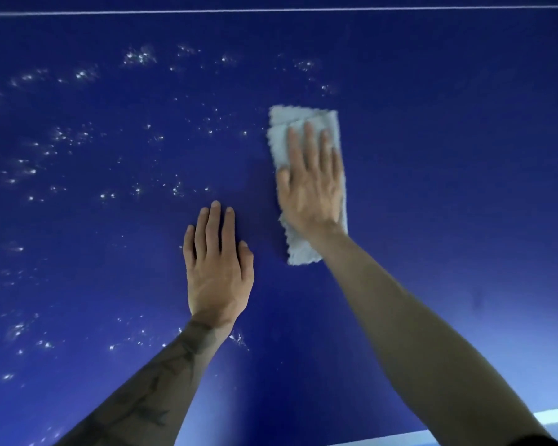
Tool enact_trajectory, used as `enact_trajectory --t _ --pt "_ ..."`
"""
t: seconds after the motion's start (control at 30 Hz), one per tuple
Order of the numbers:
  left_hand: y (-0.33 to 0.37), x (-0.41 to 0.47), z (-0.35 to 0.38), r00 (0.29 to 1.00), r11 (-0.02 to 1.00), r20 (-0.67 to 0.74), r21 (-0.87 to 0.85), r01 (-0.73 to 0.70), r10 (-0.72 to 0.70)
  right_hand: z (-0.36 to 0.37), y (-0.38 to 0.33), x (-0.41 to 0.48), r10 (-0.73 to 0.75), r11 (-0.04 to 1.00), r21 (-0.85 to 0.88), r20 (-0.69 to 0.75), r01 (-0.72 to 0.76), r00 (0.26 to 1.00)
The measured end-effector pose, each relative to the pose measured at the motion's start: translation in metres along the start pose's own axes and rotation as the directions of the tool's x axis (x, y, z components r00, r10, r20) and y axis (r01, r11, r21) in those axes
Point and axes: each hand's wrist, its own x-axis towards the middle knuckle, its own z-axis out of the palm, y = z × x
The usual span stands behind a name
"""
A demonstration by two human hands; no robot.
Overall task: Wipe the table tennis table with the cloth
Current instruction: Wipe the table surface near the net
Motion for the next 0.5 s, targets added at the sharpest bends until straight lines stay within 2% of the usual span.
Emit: enact_trajectory --t 0.07,0.13,0.23,0.33,0.43,0.5 --pt "0.001 0.003 -0.004 1.0 0.999 0.01 -0.045 0.021 -0.02 0.005 -0.007 -0.027 -0.182 0.983 -0.031 0.045 0.183 0.982" --pt "0.001 0.013 -0.011 1.0 0.996 0.012 -0.081 0.023 -0.022 0.001 0.014 -0.038 -0.224 0.973 -0.036 0.061 0.226 0.973" --pt "0.0 0.042 -0.018 1.0 0.995 0.013 -0.096 0.004 -0.003 -0.014 0.061 -0.019 -0.017 0.999 -0.039 0.033 0.019 0.999" --pt "-0.003 0.082 -0.014 1.0 0.996 0.024 -0.082 0.017 -0.015 -0.024 0.071 0.026 0.153 0.988 -0.001 -0.004 -0.153 0.988" --pt "-0.009 0.11 -0.005 0.999 0.998 0.039 -0.059 0.038 -0.036 -0.016 0.041 0.057 0.16 0.987 0.027 -0.038 -0.159 0.986" --pt "-0.012 0.117 -0.001 0.999 0.998 0.044 -0.05 0.033 -0.031 -0.008 0.014 0.053 0.064 0.998 0.007 -0.023 -0.064 0.998"
